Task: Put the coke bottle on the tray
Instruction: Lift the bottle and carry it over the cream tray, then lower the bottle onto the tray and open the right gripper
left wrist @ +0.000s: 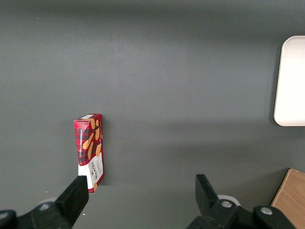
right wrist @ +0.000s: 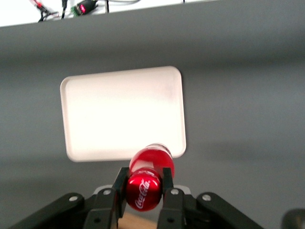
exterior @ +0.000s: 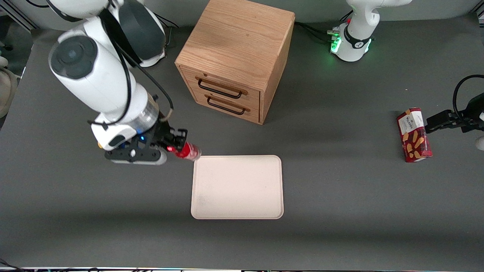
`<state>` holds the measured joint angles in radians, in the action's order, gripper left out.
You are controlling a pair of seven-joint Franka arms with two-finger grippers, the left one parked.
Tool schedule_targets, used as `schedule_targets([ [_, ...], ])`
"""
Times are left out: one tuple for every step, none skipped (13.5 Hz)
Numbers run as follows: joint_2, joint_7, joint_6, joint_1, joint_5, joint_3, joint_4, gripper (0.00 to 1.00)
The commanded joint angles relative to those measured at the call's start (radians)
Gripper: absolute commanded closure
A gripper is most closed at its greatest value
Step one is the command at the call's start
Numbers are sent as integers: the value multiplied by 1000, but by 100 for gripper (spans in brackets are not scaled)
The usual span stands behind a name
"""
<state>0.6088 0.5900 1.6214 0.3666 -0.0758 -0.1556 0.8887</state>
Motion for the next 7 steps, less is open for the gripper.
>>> schedule_targets([
  [101, -30, 116, 8, -33, 27, -53, 100],
  [132, -33, 161, 8, -33, 28, -53, 100],
  [158, -33, 207, 8, -33, 36, -53, 100],
  [184, -33, 262, 8, -33, 59, -51, 100],
  [213, -33, 303, 8, -33, 71, -50, 100],
  [242, -32, 339, 8, -33, 74, -48, 100],
  [261, -30, 365, 8, -36, 76, -44, 100],
])
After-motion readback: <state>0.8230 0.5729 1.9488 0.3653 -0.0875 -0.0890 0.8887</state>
